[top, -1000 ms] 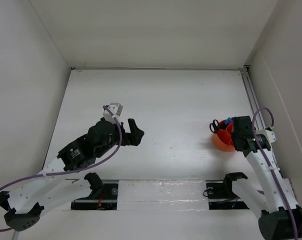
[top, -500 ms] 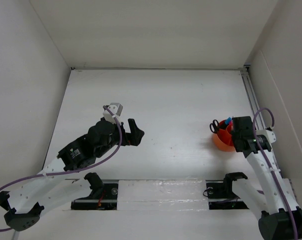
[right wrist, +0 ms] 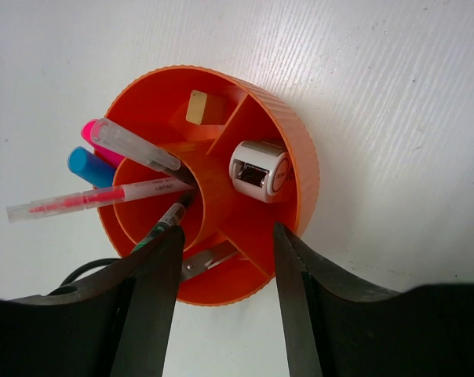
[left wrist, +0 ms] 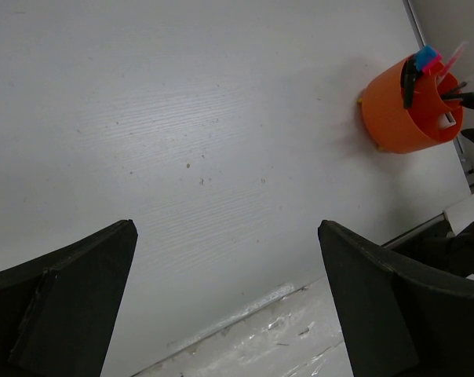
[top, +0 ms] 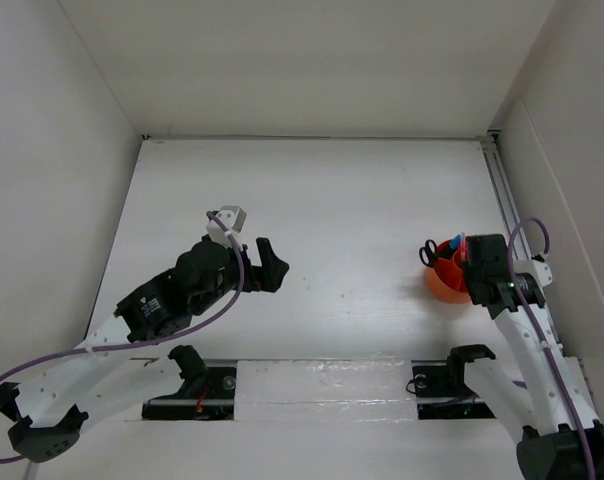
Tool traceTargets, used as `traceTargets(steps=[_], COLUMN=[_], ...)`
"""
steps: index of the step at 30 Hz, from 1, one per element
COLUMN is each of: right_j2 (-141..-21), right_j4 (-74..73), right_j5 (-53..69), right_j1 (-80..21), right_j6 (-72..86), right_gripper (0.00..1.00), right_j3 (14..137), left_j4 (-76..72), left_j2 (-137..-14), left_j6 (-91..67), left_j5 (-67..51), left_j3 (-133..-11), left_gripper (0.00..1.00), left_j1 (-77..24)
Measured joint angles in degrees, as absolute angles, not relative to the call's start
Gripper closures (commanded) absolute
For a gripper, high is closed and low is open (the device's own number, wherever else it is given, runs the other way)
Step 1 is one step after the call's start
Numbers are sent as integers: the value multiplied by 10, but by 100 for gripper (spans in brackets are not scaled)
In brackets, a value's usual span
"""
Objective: Sort the stationery into containers
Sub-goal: Place the stapler in the storage box.
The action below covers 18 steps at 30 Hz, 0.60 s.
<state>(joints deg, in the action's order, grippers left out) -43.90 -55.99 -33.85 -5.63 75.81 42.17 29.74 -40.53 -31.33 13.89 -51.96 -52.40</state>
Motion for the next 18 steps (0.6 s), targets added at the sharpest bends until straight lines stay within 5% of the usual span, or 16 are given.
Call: traceTargets(steps=[18], right_j2=[-369], right_j4=[-547], right_j5=[-220], right_j1=[-56], right_j6=[679], right_gripper=[38], right_j3=[441], left_j4=[298], left_j2=[-407], left_j6=[-322], left_j5=[175], left_j3=[-520], left_gripper=[0], left_j1=[-524])
